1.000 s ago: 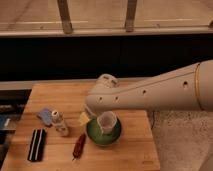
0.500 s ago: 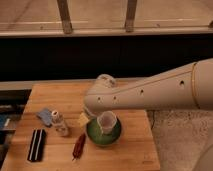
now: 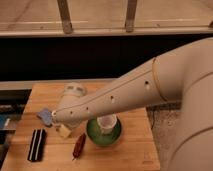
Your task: Knock the bottle over
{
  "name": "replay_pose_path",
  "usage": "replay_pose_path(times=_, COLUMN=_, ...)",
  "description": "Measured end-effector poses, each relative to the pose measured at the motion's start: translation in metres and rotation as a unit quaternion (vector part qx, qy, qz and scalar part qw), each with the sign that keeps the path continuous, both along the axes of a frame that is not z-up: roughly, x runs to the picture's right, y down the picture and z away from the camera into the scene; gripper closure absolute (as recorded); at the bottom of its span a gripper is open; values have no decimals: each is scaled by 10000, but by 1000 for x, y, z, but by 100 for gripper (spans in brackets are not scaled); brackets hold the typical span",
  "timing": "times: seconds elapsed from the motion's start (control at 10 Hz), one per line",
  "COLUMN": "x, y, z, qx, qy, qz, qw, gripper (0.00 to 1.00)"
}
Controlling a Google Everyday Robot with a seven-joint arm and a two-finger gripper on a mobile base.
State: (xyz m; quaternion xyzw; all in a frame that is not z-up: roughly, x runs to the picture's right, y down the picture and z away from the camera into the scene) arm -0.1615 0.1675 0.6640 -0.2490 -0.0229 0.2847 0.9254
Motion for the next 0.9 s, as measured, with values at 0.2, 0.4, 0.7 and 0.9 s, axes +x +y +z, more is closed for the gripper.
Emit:
replay_pose_path(times=0.2, x=-12, y=8, z=9, qx=-40, qy=-56, qz=-134, qw=9999, gripper=20)
replay_pose_path(times=0.4, x=-17, y=9, z=23, qx=-97, qy=-31, qz=-125, qw=9999, gripper=20)
replay_pose_path(times=0.7, x=-32, y=4, z=49, qx=-191, qy=-42, qz=-21, qw=9998, gripper=20)
replay_pose_path(times=0.9, x=-44, y=-2, z=62, qx=-243, qy=-182, qz=159, qw=9994, gripper=20)
